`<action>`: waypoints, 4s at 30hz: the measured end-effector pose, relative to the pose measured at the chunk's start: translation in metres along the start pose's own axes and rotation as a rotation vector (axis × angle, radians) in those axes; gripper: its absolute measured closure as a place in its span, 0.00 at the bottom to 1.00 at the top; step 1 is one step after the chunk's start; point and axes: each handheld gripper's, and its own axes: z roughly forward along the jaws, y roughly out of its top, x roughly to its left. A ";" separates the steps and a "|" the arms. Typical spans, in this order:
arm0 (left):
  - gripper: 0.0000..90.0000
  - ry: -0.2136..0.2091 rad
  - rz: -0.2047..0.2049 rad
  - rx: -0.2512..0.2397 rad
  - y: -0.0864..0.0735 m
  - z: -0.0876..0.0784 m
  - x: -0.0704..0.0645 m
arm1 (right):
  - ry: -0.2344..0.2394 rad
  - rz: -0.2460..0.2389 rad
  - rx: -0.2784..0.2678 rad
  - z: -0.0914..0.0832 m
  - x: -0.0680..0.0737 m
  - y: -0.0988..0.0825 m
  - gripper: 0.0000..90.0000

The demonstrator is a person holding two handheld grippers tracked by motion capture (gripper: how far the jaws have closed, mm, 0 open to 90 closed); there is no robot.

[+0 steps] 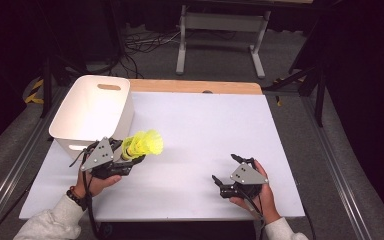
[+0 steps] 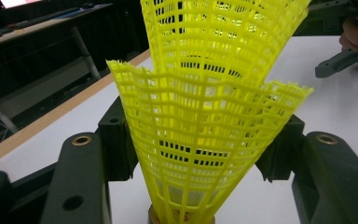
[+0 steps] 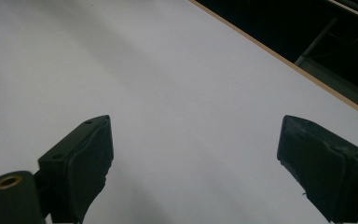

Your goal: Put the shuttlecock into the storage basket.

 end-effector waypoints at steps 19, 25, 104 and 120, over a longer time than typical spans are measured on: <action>0.47 0.039 -0.023 -0.042 0.003 -0.014 0.009 | -0.006 0.012 -0.004 -0.002 -0.005 -0.001 0.13; 0.47 0.051 -0.028 -0.056 0.005 -0.019 0.011 | -0.008 0.012 -0.003 -0.002 -0.005 -0.001 0.13; 0.44 0.211 -0.147 -0.078 0.044 -0.067 0.095 | -0.011 0.054 0.018 0.002 -0.015 -0.004 0.14; 0.44 0.216 -0.211 0.004 0.060 -0.045 0.134 | 0.007 0.050 0.051 0.009 -0.015 -0.007 0.14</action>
